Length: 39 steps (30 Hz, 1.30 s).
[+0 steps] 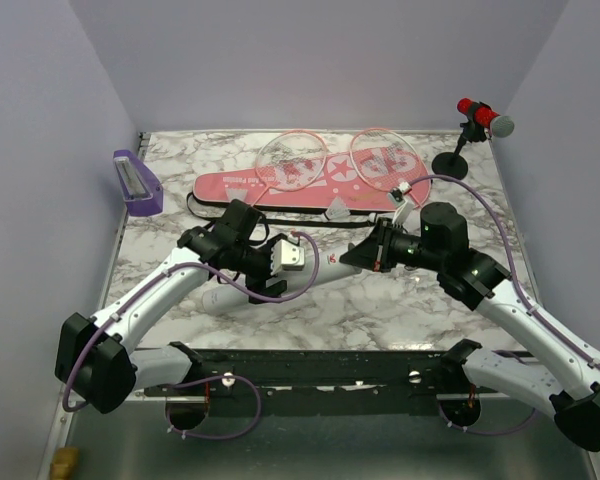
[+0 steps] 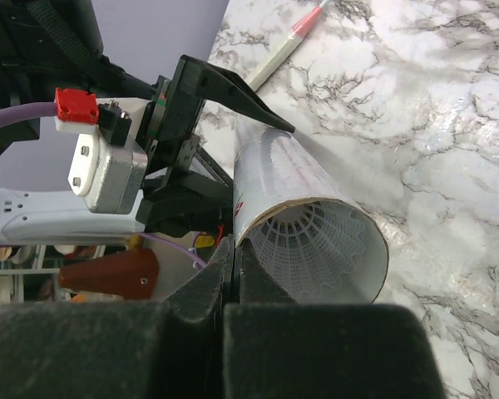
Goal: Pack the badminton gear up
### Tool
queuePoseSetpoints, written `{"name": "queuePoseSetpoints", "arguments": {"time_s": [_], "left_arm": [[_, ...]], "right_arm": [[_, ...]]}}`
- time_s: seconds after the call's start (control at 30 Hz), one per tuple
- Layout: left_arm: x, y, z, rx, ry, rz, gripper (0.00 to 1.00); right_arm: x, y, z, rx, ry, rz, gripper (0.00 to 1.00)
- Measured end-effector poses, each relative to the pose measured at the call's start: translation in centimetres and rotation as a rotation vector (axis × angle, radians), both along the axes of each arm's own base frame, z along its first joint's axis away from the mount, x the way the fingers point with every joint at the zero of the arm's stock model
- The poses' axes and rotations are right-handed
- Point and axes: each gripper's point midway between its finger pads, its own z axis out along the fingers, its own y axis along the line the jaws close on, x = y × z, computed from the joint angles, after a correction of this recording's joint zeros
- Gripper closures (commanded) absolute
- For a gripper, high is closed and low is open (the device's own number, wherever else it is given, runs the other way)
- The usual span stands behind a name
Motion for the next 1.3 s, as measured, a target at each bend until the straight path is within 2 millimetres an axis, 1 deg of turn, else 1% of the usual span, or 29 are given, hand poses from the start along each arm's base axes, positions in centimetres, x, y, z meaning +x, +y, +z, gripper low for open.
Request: {"name": "queuePoseSetpoints", "arguments": {"time_s": [0.07,0.2,0.3,0.4,0.47,0.53,0.57,0.63,0.67,0.7,0.73,0.77,0.8,0.83,0.93,1.03,1.1,1.2,1.23,1.3], "left_arm": [[-0.1,0.0,0.0,0.002,0.005,-0.005,0.18],[-0.2,0.1,0.0,0.004,0.007,-0.009,0.19],[-0.3,0.1,0.0,0.004,0.007,-0.009,0.19],[-0.4,0.2,0.2,0.001,0.004,-0.007,0.26],[-0.5,0.2,0.4,-0.003,0.003,-0.002,0.36],[-0.7,0.3,0.7,-0.007,0.003,0.004,0.42],[-0.8,0.5,1.0,-0.008,0.004,0.008,0.44],[-0.9,0.7,1.6,-0.01,0.007,0.013,0.45],[-0.9,0.7,2.0,-0.015,0.004,0.016,0.45],[-0.7,0.8,2.5,-0.025,-0.004,0.022,0.45],[-0.7,0.8,2.8,-0.03,-0.007,0.026,0.45],[-0.7,0.9,3.1,-0.035,-0.011,0.03,0.45],[-0.7,1.1,3.3,-0.036,-0.012,0.035,0.45],[-0.9,1.3,3.4,-0.034,-0.007,0.037,0.45],[-1.3,2.1,3.7,-0.03,-0.002,0.056,0.44],[-0.9,3.5,4.6,-0.034,-0.001,0.105,0.43],[-0.1,5.0,6.2,-0.041,-0.024,0.154,0.43],[0.8,7.3,9.1,-0.041,-0.108,0.201,0.41],[0.9,7.8,9.7,-0.039,-0.135,0.204,0.4],[0.8,9.3,11.0,-0.036,-0.206,0.219,0.37]], "right_arm": [[-0.1,0.1,0.1,0.004,0.002,0.002,0.99],[-0.3,0.2,0.2,0.011,0.007,0.011,1.0],[-0.3,0.3,0.2,0.012,0.007,0.013,0.94],[-0.4,0.3,0.3,0.014,0.006,0.017,0.88],[-0.4,0.4,0.4,0.013,0.005,0.019,0.87],[-0.4,0.4,0.9,0.014,-0.005,0.022,0.86],[-0.3,0.5,1.2,0.016,-0.011,0.023,0.86],[-0.2,0.6,2.2,0.021,-0.031,0.028,0.89],[-0.1,0.6,2.7,0.025,-0.041,0.028,0.87],[0.0,0.7,3.1,0.028,-0.051,0.029,0.77],[0.1,0.7,3.5,0.032,-0.057,0.03,0.64],[0.1,0.8,3.8,0.034,-0.063,0.031,0.57],[0.2,0.9,3.9,0.035,-0.065,0.03,0.51],[0.4,0.9,4.0,0.033,-0.07,0.03,0.42],[1.0,0.9,4.5,0.013,-0.081,0.014,0.22],[2.3,0.6,6.0,-0.011,-0.119,-0.035,0.18],[3.4,0.4,8.0,-0.022,-0.156,-0.085,0.16],[6.1,0.3,11.2,-0.032,-0.23,-0.168,0.15],[7.1,0.5,11.8,-0.04,-0.242,-0.191,0.15],[9.7,1.6,12.3,-0.062,-0.252,-0.222,0.14]]}}
